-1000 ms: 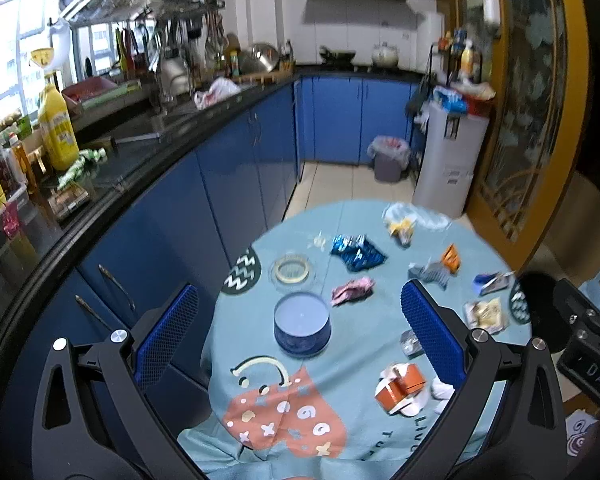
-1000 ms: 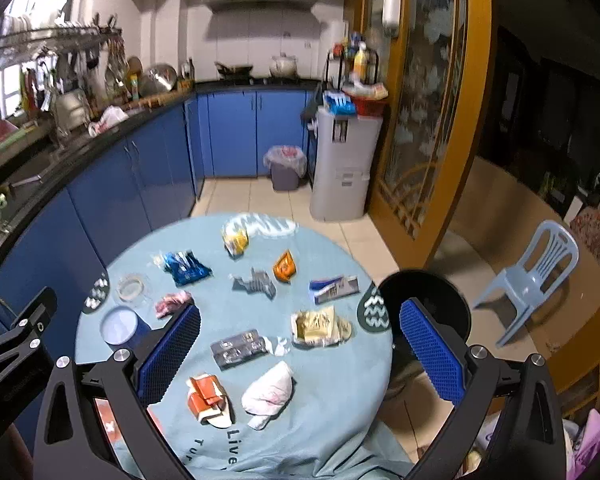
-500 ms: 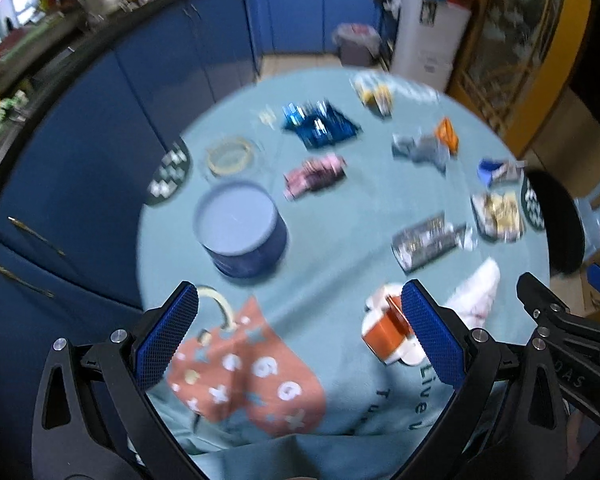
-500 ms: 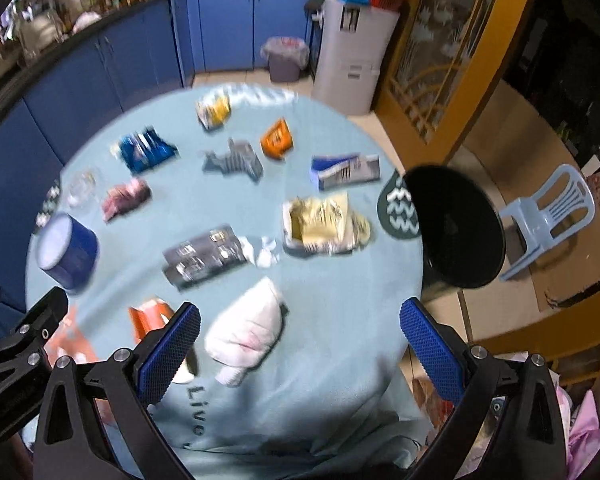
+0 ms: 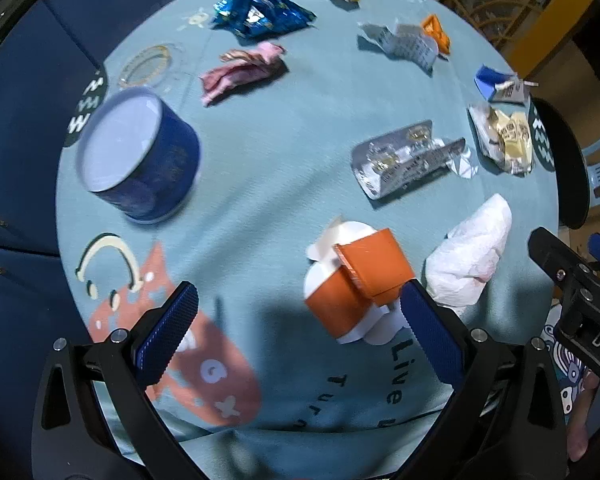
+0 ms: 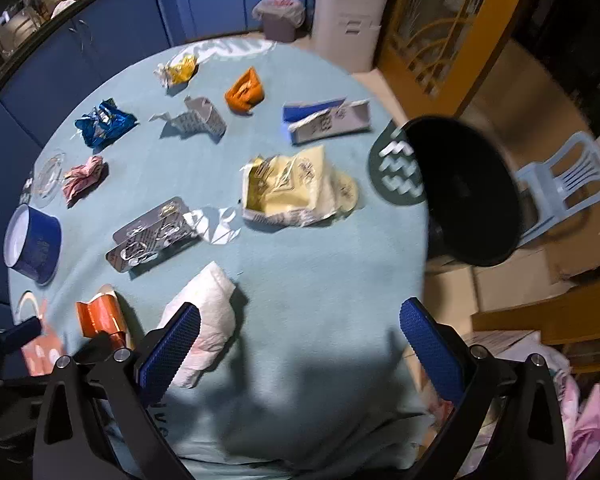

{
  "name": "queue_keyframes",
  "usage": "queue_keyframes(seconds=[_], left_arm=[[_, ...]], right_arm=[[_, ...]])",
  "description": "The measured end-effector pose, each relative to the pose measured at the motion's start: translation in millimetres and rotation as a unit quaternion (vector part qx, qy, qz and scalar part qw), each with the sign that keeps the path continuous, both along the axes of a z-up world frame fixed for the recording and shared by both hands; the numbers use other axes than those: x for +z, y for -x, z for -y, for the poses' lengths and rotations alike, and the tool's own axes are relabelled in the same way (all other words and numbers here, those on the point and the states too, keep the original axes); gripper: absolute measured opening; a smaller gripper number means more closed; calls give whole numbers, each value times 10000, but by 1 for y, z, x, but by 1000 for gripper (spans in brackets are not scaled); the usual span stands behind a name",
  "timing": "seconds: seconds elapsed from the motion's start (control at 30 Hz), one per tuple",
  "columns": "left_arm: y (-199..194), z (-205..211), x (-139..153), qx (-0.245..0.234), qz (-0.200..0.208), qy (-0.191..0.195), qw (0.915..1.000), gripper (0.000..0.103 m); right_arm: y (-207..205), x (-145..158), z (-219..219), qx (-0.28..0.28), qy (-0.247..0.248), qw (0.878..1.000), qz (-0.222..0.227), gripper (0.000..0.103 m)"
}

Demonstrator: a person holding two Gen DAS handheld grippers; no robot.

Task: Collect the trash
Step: 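Grasp the white tissue with the right tool while the left tool grasps the orange paper cup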

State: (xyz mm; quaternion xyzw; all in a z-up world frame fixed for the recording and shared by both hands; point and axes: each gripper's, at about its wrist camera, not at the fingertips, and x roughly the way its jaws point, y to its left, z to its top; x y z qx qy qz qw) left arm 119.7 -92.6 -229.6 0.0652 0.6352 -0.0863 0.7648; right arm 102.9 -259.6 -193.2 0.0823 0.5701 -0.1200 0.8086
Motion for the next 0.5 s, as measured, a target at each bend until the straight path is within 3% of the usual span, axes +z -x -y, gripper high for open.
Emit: queue_keyframes(seconds=[0.2, 0.37, 0.5], left_arm=[[-2, 16, -19, -106, -298, -82, 9995, 99], [-4, 20, -36, -83, -509, -159, 9985, 92], [-7, 19, -40, -52, -452, -103, 9989, 90]], right_arm=[[-11, -6, -1, 118, -348, 9993, -76, 97], [-21, -15, -9, 275, -589, 9976, -244, 97], [-24, -23, -18, 361, -671, 9964, -371, 97]])
